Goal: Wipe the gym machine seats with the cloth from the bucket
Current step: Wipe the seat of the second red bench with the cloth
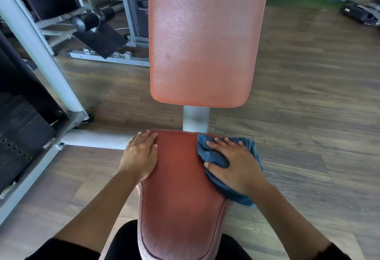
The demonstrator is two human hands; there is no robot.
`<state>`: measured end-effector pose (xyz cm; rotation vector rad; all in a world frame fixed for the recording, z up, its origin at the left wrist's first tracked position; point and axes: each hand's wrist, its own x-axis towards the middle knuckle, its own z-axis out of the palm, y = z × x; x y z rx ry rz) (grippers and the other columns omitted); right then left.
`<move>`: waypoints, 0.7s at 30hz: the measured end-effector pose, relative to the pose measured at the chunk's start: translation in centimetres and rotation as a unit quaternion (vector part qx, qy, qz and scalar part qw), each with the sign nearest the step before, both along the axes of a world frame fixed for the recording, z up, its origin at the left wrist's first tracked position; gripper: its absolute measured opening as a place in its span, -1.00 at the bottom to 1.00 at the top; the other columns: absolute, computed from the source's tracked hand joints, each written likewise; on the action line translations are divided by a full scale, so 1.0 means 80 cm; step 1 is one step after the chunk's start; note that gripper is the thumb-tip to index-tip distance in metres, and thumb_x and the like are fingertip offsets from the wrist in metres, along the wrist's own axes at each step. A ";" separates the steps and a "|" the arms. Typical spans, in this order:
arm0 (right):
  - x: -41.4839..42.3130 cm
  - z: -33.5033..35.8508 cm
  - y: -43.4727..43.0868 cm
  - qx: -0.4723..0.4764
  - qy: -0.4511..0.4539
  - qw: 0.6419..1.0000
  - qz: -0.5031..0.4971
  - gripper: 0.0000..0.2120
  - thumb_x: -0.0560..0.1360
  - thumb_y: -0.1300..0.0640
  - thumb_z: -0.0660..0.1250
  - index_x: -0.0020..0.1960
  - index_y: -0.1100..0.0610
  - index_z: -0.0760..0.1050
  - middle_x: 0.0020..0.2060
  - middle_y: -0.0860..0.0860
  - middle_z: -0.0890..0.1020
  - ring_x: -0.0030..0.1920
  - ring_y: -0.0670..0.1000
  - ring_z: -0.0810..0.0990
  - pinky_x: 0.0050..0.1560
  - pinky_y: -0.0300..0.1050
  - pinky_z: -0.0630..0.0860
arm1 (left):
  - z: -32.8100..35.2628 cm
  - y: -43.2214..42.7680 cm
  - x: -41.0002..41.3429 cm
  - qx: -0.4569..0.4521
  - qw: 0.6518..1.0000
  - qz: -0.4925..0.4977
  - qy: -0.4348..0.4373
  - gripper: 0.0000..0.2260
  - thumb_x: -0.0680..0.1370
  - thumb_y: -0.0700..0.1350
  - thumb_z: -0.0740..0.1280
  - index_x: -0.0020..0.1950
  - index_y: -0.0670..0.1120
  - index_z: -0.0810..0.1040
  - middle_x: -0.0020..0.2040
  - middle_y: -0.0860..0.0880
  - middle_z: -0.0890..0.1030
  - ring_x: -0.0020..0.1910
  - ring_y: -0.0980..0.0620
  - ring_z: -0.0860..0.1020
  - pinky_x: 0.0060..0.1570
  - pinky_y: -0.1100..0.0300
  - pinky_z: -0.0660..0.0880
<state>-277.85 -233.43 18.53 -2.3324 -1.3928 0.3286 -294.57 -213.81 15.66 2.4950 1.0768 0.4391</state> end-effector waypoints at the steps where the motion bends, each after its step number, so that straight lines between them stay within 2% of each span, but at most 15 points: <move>1: 0.004 0.000 0.005 -0.007 0.000 1.000 -0.002 -0.43 0.47 -0.30 0.20 0.45 -0.23 0.22 0.48 -0.18 0.22 0.51 -0.11 0.05 0.50 -0.08 -0.18 | 0.002 -0.001 -0.001 -0.007 1.000 -0.001 -0.014 -0.65 0.62 -0.14 0.17 0.41 -0.11 0.40 0.46 -0.12 0.32 0.49 -0.07 0.17 0.45 0.14 0.00; 4: -0.007 0.001 0.005 -0.005 0.005 1.000 -0.001 -0.48 0.51 -0.23 0.20 0.45 -0.22 0.23 0.48 -0.17 0.21 0.51 -0.09 0.04 0.50 -0.07 -0.20 | 0.009 -0.009 -0.011 -0.028 0.998 -0.006 -0.055 -0.63 0.57 -0.06 0.22 0.37 -0.12 0.45 0.43 -0.13 0.37 0.48 -0.08 0.20 0.44 0.14 0.01; 6: -0.023 0.003 -0.001 0.004 0.018 1.000 0.007 -0.49 0.52 -0.23 0.19 0.45 -0.23 0.23 0.48 -0.17 0.22 0.51 -0.10 0.03 0.50 -0.08 -0.20 | 0.014 -0.020 -0.024 -0.035 0.997 -0.028 -0.057 -0.51 0.47 0.06 0.19 0.35 -0.10 0.47 0.42 -0.11 0.38 0.48 -0.08 0.20 0.46 0.10 0.03; 8: -0.045 0.006 -0.008 0.019 0.027 0.999 0.015 -0.45 0.48 -0.29 0.16 0.44 -0.23 0.24 0.47 -0.17 0.24 0.51 -0.09 0.06 0.50 -0.08 -0.18 | 0.015 -0.032 -0.040 -0.040 0.996 -0.053 -0.059 -0.46 0.43 0.09 0.18 0.36 -0.07 0.46 0.43 -0.06 0.37 0.48 -0.01 0.19 0.48 0.06 0.06; 10: -0.070 0.011 -0.012 0.042 0.024 0.999 0.020 -0.36 0.38 -0.36 0.03 0.43 -0.22 0.28 0.45 -0.15 0.28 0.50 -0.07 0.11 0.50 -0.09 -0.15 | 0.012 -0.042 -0.060 -0.045 0.994 -0.074 -0.066 -0.45 0.44 0.15 0.17 0.38 -0.04 0.43 0.44 0.00 0.35 0.47 0.10 0.15 0.48 0.06 0.06; 13: -0.109 0.017 -0.021 0.063 0.009 0.997 0.030 -0.31 0.34 -0.36 -0.05 0.42 -0.20 0.29 0.44 -0.15 0.30 0.50 -0.07 0.13 0.47 -0.17 -0.19 | 0.006 -0.048 -0.081 -0.039 0.993 -0.090 -0.061 -0.36 0.43 0.30 0.04 0.41 0.00 0.40 0.44 0.09 0.31 0.47 0.17 0.11 0.49 0.03 0.03; 16: -0.143 0.026 -0.027 0.061 0.001 0.997 0.039 -0.32 0.36 -0.34 -0.03 0.43 -0.18 0.29 0.45 -0.15 0.29 0.50 -0.06 0.13 0.44 -0.19 -0.23 | 0.003 -0.050 -0.091 -0.031 0.993 -0.097 -0.051 -0.33 0.43 0.31 -0.05 0.43 0.03 0.35 0.45 0.15 0.25 0.49 0.18 0.09 0.49 0.09 -0.07; 18: -0.166 0.026 -0.031 0.065 -0.029 0.997 0.026 -0.38 0.37 -0.29 0.08 0.37 -0.12 0.41 0.37 -0.08 0.43 0.43 0.02 0.32 0.45 -0.06 0.00 | 0.001 -0.051 -0.095 -0.032 0.993 -0.104 -0.046 -0.33 0.43 0.31 -0.07 0.45 0.05 0.32 0.45 0.20 0.20 0.49 0.21 0.05 0.46 0.16 -0.13; 20: -0.186 0.026 -0.032 0.075 -0.065 0.995 0.006 -0.43 0.35 -0.25 0.18 0.29 -0.07 0.51 0.25 -0.03 0.56 0.30 0.08 0.49 0.35 0.12 0.31 | -0.001 -0.051 -0.096 -0.029 0.993 -0.108 -0.047 -0.33 0.43 0.31 -0.08 0.46 0.05 0.30 0.44 0.22 0.18 0.49 0.22 0.04 0.45 0.16 -0.13; 21: -0.196 0.025 -0.031 0.078 -0.074 0.994 0.001 -0.43 0.34 -0.25 0.20 0.28 -0.05 0.52 0.23 -0.02 0.58 0.27 0.09 0.52 0.29 0.18 0.39 | -0.002 -0.050 -0.096 -0.028 0.992 -0.110 -0.049 -0.33 0.43 0.31 -0.08 0.46 0.05 0.30 0.43 0.23 0.17 0.49 0.22 0.04 0.45 0.16 -0.13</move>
